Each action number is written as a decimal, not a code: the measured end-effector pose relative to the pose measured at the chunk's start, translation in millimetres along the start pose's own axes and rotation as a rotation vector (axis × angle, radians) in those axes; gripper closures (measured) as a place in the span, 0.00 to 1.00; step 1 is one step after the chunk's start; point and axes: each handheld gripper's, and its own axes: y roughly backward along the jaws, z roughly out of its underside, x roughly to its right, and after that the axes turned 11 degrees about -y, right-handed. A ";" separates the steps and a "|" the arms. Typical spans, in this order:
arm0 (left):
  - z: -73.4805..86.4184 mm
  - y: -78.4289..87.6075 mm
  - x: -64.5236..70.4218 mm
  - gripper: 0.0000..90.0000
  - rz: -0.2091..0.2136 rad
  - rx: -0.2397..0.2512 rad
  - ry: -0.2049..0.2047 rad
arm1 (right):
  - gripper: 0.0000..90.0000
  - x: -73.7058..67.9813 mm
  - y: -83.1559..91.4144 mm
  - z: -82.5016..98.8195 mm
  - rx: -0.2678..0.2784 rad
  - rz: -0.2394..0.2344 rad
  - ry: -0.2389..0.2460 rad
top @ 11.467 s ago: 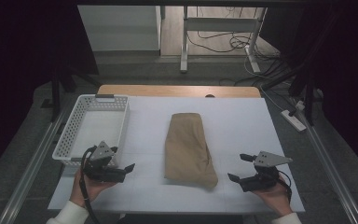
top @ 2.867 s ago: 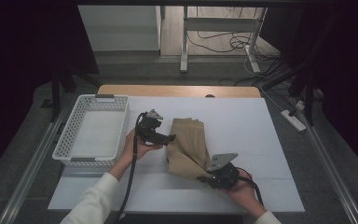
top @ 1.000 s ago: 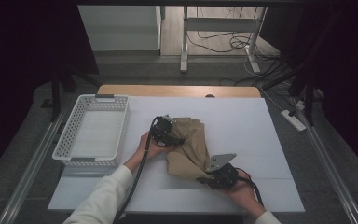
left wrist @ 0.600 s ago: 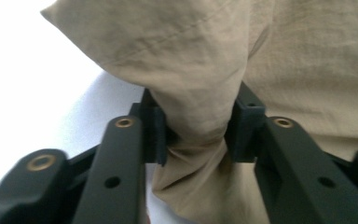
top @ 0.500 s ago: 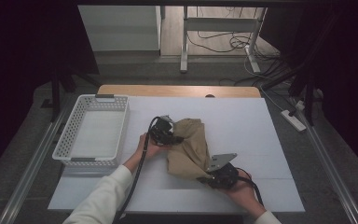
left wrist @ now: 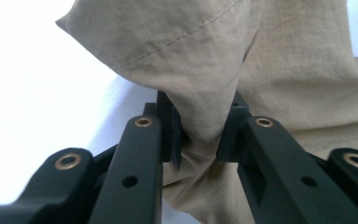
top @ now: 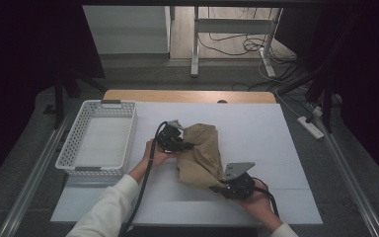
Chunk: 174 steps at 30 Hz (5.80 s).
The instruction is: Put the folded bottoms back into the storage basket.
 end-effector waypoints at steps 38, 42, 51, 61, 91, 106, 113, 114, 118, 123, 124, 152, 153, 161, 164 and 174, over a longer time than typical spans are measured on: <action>-21.9 51.5 19.9 0.84 -0.039 0.090 -0.068 | 0.85 -13.0 11.6 -8.7 0.124 0.019 0.027; -22.3 56.3 21.4 0.84 -0.037 0.098 -0.067 | 0.85 -14.4 11.8 -10.4 0.128 0.016 0.028; -23.3 64.9 22.0 0.84 -0.043 0.108 -0.070 | 0.85 -15.4 13.1 -15.3 0.143 0.016 0.033; -24.4 80.4 22.0 0.84 -0.058 0.128 -0.072 | 0.85 -17.1 14.3 -25.7 0.167 0.010 0.035; -15.5 129.9 18.7 0.85 -0.113 0.190 -0.067 | 0.85 -31.6 10.1 -65.2 0.218 -0.014 0.096; -1.9 152.0 16.3 0.85 -0.145 0.205 -0.054 | 0.85 -38.4 -0.2 -85.6 0.230 -0.030 0.124; 1.7 160.1 15.7 0.85 -0.158 0.215 -0.056 | 0.85 -40.5 -4.0 -92.3 0.235 -0.037 0.132; 2.1 161.5 15.7 0.85 -0.158 0.218 -0.057 | 0.85 -40.6 -4.1 -93.0 0.233 -0.038 0.133; 3.6 165.7 15.3 0.85 -0.163 0.223 -0.056 | 0.86 -41.3 -5.8 -96.0 0.241 -0.042 0.134; 5.5 170.0 14.4 0.85 -0.168 0.226 -0.050 | 0.85 -42.0 -7.5 -99.5 0.243 -0.044 0.137; 6.0 170.8 14.1 0.85 -0.169 0.229 -0.049 | 0.85 -42.1 -7.8 -100.0 0.244 -0.047 0.137; 22.2 187.9 7.7 0.85 -0.198 0.235 -0.016 | 0.85 -45.9 -27.3 -117.1 0.242 -0.068 0.150; 23.1 188.7 7.7 0.85 -0.199 0.238 -0.012 | 0.85 -46.1 -28.1 -117.9 0.243 -0.067 0.152; 30.5 195.2 7.1 0.85 -0.213 0.242 0.003 | 0.86 -48.9 -33.3 -124.1 0.242 -0.078 0.165; 33.8 197.3 6.2 0.85 -0.219 0.243 0.013 | 0.86 -49.1 -34.0 -126.1 0.243 -0.081 0.170; 39.3 213.3 0.7 0.85 -0.240 0.263 0.027 | 0.85 -50.8 -38.8 -137.5 0.260 -0.095 0.174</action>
